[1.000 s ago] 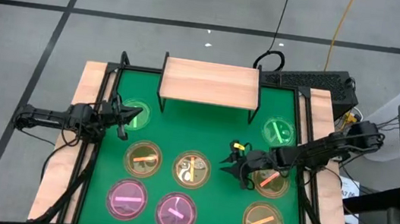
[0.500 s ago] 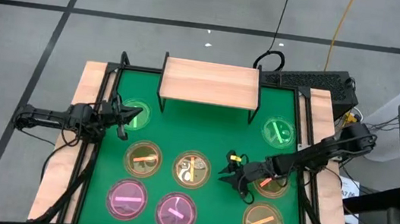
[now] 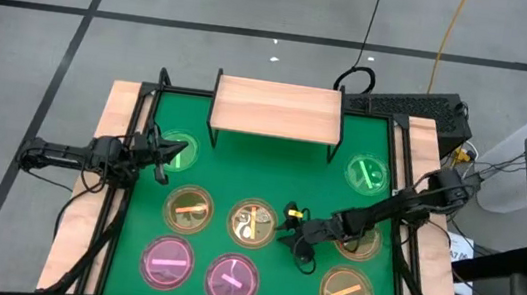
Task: Place and stack plates onto a shelf
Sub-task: Put the middle orange plate on the shelf
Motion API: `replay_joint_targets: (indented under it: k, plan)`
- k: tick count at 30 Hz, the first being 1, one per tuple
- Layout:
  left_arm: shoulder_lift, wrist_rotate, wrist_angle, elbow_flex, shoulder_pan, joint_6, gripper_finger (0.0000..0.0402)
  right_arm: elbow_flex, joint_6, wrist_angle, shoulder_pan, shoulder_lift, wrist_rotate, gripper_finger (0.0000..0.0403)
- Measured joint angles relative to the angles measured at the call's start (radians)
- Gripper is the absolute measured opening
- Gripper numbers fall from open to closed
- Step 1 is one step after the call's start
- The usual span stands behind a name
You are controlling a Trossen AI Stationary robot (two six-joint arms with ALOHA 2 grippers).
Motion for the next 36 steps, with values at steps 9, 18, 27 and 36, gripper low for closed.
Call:
replay_joint_targets:
  k: [9, 18, 27, 36]
  plan:
    - [0.000, 0.001, 0.000, 0.000, 0.000, 0.000, 0.0001, 0.022, 0.037, 0.051, 0.000, 0.065, 0.054, 0.0147]
    - [0.000, 0.003, 0.000, 0.000, 0.000, 0.000, 0.0001, 0.022, 0.050, 0.040, -0.008, 0.065, 0.073, 0.0068]
    - [0.000, 0.003, 0.000, 0.000, 0.000, 0.000, 0.0001, 0.022, 0.040, 0.034, -0.008, 0.064, 0.072, 0.0004]
    - [0.000, 0.003, 0.000, 0.000, 0.000, 0.000, 0.0001, 0.018, 0.000, 0.024, 0.007, -0.023, 0.074, 0.0000]
